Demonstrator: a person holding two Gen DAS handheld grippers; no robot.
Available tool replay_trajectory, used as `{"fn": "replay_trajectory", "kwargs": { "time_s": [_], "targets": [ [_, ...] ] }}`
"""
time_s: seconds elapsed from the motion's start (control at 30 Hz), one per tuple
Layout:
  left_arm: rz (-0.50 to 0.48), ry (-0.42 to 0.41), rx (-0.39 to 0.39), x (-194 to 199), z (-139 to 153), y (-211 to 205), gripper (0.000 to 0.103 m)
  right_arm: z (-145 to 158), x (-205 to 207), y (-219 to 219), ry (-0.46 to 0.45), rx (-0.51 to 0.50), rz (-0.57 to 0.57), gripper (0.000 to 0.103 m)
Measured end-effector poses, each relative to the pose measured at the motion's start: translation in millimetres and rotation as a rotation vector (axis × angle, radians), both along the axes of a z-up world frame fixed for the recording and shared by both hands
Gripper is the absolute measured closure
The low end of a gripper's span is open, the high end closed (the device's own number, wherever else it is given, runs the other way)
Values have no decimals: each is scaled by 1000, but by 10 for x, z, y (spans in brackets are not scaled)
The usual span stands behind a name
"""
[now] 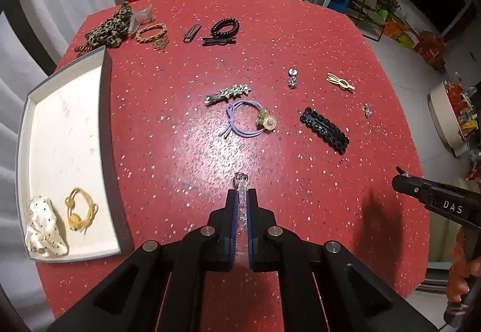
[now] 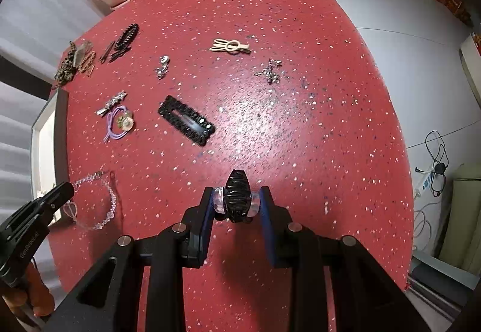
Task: Organize jewelry
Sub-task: 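Carry the bead strap with the left tool while the right tool carries the claw clip to the tray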
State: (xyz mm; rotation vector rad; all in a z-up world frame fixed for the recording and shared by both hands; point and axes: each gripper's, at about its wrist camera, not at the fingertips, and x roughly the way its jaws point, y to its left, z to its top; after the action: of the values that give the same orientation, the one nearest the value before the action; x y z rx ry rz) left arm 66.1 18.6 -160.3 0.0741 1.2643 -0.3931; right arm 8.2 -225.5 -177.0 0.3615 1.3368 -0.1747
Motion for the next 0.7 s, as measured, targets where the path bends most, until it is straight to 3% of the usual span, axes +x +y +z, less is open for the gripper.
{"fn": "replay_trajectory", "kwargs": {
  "time_s": [0.7],
  "targets": [
    [35,-32,-54,-203,499,515,96,375,-8,563,-29,36,69,71]
  ]
}}
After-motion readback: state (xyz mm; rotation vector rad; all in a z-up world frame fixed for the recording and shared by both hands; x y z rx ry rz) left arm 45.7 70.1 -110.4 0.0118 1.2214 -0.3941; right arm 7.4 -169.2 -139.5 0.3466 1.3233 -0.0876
